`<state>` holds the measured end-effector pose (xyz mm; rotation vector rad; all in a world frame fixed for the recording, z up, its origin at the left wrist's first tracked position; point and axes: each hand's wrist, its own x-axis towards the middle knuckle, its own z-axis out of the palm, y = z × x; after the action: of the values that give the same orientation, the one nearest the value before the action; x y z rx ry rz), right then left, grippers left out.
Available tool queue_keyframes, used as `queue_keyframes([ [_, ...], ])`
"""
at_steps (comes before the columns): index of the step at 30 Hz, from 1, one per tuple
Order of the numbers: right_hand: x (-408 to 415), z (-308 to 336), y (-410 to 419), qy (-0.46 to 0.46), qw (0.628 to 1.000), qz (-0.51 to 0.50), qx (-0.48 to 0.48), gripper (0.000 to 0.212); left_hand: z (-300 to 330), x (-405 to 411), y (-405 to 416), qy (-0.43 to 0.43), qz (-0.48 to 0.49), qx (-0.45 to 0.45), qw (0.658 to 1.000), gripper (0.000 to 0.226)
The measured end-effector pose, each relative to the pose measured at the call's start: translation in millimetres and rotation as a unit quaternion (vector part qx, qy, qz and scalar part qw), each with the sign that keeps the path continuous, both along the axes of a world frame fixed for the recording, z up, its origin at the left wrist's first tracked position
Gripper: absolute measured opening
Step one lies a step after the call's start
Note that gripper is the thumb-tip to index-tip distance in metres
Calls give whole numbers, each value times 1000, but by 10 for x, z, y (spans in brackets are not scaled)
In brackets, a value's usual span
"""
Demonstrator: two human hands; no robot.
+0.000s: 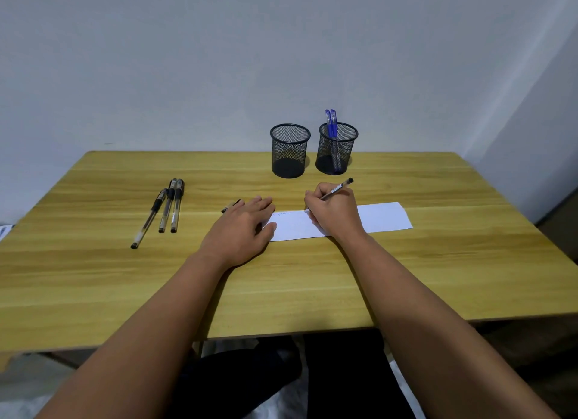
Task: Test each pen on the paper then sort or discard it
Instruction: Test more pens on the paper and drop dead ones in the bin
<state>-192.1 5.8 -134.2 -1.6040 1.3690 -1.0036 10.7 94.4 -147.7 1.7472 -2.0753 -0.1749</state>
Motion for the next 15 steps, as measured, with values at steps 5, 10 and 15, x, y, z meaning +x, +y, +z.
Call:
queue_keyframes([
  [5, -5, 8, 7, 4, 1000, -7, -7, 36, 4, -5, 9, 2, -3, 3, 1000, 52],
  [10, -23, -1, -25, 3, 1000, -9, -27, 35, 4, -10, 13, 2, -1, 3, 1000, 54],
  [15, -26, -4, -20, 14, 998, -8, -59, 37, -11, -5, 7, 2, 0, 3, 1000, 54],
])
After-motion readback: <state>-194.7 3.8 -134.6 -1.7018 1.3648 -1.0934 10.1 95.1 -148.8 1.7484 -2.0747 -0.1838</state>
